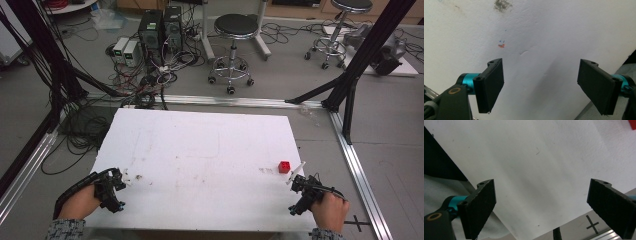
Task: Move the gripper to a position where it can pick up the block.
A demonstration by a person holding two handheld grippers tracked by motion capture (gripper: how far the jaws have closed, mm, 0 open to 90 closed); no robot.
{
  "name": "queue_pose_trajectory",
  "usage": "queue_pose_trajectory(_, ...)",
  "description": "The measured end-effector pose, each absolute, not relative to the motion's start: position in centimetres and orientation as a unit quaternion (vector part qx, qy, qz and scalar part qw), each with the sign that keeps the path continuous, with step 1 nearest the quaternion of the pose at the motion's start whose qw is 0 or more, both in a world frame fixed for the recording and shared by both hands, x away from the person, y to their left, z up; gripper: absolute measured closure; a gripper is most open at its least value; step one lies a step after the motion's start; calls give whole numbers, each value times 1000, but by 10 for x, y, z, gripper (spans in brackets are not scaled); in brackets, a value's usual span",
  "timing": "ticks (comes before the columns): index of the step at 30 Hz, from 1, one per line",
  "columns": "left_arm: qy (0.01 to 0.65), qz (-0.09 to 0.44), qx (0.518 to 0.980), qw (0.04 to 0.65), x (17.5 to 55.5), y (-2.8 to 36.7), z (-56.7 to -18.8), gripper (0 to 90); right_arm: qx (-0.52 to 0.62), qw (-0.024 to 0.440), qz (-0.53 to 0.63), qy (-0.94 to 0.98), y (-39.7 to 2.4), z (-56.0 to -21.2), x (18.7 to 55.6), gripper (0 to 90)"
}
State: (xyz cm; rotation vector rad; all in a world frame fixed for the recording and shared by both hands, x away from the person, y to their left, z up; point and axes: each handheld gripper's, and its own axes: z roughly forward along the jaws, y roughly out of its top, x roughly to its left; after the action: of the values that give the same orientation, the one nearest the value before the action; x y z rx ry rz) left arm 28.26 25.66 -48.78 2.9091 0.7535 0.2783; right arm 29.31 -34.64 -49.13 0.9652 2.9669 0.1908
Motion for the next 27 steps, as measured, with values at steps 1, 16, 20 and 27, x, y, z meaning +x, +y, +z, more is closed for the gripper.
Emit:
queue_pose_trajectory(1, 249, 91, 962, 62, 283, 257, -488, 216, 309, 8, 61, 949, -346, -491, 293, 78)
queue_pose_trajectory(16, 255, 94, 960, 67, 283, 260, -487, 216, 256, 8, 79, 963, -369, -493, 310, 78)
queue_pose_trajectory(20, 255, 92, 960, 68, 283, 261, -487, 216, 245, 6, 78, 966, -375, -491, 315, 78)
queue_pose_trajectory(27, 253, 92, 961, 67, 283, 259, -486, 216, 225, 11, 72, 972, -388, -488, 328, 78)
